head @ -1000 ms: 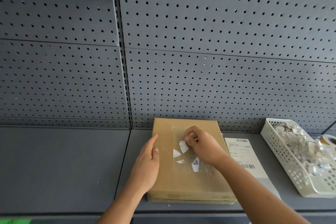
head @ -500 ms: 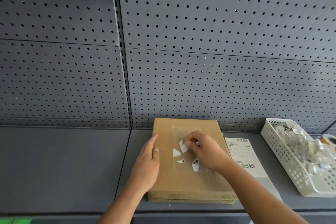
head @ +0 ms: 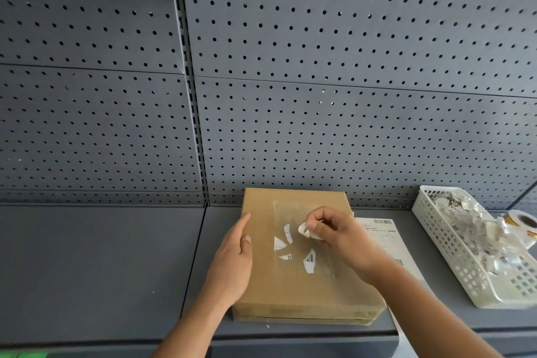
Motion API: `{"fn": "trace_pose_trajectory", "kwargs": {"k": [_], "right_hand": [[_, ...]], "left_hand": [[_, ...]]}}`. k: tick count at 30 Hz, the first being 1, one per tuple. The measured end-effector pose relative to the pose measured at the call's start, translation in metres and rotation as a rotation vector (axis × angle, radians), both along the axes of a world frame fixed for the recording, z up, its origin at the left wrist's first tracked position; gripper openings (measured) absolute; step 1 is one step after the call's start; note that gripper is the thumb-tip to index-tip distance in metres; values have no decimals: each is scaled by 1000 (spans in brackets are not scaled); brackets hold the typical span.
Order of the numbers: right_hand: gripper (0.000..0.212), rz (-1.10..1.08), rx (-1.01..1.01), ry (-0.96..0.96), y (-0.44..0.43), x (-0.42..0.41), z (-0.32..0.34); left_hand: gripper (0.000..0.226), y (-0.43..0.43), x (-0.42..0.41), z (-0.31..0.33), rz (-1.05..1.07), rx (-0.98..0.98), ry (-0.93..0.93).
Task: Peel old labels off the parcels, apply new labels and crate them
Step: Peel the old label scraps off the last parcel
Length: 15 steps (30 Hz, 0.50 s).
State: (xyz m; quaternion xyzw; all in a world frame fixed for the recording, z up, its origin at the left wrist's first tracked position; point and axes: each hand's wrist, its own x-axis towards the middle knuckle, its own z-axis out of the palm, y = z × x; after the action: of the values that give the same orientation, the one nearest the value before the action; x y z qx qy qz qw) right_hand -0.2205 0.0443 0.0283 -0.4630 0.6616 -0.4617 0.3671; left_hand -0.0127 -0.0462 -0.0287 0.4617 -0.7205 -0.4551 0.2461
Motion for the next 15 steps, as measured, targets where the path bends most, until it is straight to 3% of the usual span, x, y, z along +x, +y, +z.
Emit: {"fn": "trace_pose_trajectory", "kwargs": {"k": [15], "right_hand": [[12,-212,-69,-187,34,-29,14]], "left_hand": [[46,1,5,3,-7,2,-10]]}}
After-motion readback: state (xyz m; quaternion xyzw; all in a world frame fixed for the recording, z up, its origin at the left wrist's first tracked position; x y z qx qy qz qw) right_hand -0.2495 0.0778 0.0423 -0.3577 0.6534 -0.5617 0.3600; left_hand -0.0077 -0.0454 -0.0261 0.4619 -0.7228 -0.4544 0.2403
